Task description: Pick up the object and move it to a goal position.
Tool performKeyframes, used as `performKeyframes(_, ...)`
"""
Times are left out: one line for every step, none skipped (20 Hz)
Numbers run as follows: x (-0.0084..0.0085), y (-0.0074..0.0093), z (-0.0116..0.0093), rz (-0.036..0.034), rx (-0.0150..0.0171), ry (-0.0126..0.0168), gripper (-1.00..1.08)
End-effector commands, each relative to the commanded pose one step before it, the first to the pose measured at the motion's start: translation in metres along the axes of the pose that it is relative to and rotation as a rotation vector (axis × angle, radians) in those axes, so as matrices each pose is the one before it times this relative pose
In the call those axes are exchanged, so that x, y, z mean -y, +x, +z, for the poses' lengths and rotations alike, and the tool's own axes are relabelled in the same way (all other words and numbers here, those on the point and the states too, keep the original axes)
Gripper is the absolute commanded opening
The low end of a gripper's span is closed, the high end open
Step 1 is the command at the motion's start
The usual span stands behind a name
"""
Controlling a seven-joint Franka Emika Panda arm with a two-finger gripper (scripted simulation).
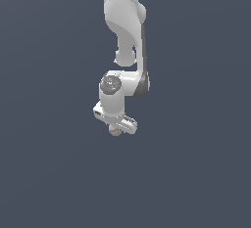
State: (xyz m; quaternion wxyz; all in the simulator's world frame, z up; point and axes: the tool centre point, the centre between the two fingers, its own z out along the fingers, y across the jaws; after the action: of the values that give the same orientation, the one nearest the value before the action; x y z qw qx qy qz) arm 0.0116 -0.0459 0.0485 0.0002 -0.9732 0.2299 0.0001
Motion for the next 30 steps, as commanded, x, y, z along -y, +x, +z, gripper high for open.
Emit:
performKeyframes(-0.00069, 0.00048, 0.00072, 0.00101, -0.00039, -0.00046, -1.00)
performKeyframes(0.00000, 0.00000, 0.00000, 0.00000, 0.00000, 0.00000, -1.00)
performKeyframes(0.00000, 0.00000, 0.00000, 0.00000, 0.00000, 0.00000, -1.00)
performKeyframes(0.00000, 0.00000, 0.00000, 0.00000, 0.00000, 0.00000, -1.00)
performKeyframes(0.00062, -0.00028, -0.00065, -0.00079, 0.00006, 0.00058, -1.00)
performKeyframes(0.00013, -0.00013, -0.00023, 0.00000, 0.00000, 0.00000, -1.00)
performKeyframes(0.00038, -0.00040, -0.00069, 0.00000, 0.00000, 0.00000, -1.00)
performKeyframes(0.00063, -0.00067, -0.00116, 0.00000, 0.00000, 0.00000, -1.00)
performKeyframes(0.00088, -0.00093, -0.00163, 0.00000, 0.00000, 0.00000, -1.00)
performKeyframes(0.00113, -0.00120, -0.00210, 0.00000, 0.00000, 0.00000, -1.00)
performKeyframes(0.00139, -0.00147, -0.00257, 0.00000, 0.00000, 0.00000, -1.00)
performKeyframes(0.00165, -0.00175, -0.00305, 0.00000, 0.00000, 0.00000, -1.00)
performKeyframes(0.00191, -0.00202, -0.00354, 0.00000, 0.00000, 0.00000, -1.00)
performKeyframes(0.00218, -0.00230, -0.00403, 0.00000, 0.00000, 0.00000, -1.00)
performKeyframes(0.00245, -0.00259, -0.00454, 0.00000, 0.00000, 0.00000, -1.00)
performKeyframes(0.00272, -0.00288, -0.00505, 0.00000, 0.00000, 0.00000, -1.00)
performKeyframes(0.00301, -0.00317, -0.00558, 0.00000, 0.00000, 0.00000, -1.00)
performKeyframes(0.00330, -0.00347, -0.00612, 0.00000, 0.00000, 0.00000, -1.00)
performKeyframes(0.00360, -0.00378, -0.00668, 0.00000, 0.00000, 0.00000, -1.00)
performKeyframes(0.00391, -0.00410, -0.00727, 0.00000, 0.00000, 0.00000, -1.00)
performKeyframes(0.00422, -0.00443, -0.00787, 0.00000, 0.00000, 0.00000, -1.00)
performKeyframes(0.00453, -0.00474, -0.00845, 0.00000, 0.00000, 0.00000, -1.00)
performKeyframes(0.00460, -0.00490, -0.00894, 0.00042, -0.00007, -0.00024, -1.00)
performKeyframes(0.00504, -0.00525, -0.00944, 0.00000, 0.00000, 0.00000, -1.00)
performKeyframes(0.00526, -0.00546, -0.00987, 0.00000, 0.00000, 0.00000, -1.00)
performKeyframes(0.00545, -0.00564, -0.01025, 0.00011, -0.00025, -0.00041, -1.00)
performKeyframes(0.00547, -0.00564, -0.01030, 0.00000, 0.00000, 0.00000, -1.00)
performKeyframes(0.00547, -0.00562, -0.01031, 0.00011, -0.00026, -0.00040, -1.00)
performKeyframes(0.00547, -0.00560, -0.01032, 0.00011, -0.00027, -0.00039, -1.00)
performKeyframes(0.00546, -0.00556, -0.01030, 0.00000, 0.00000, 0.00000, -1.00)
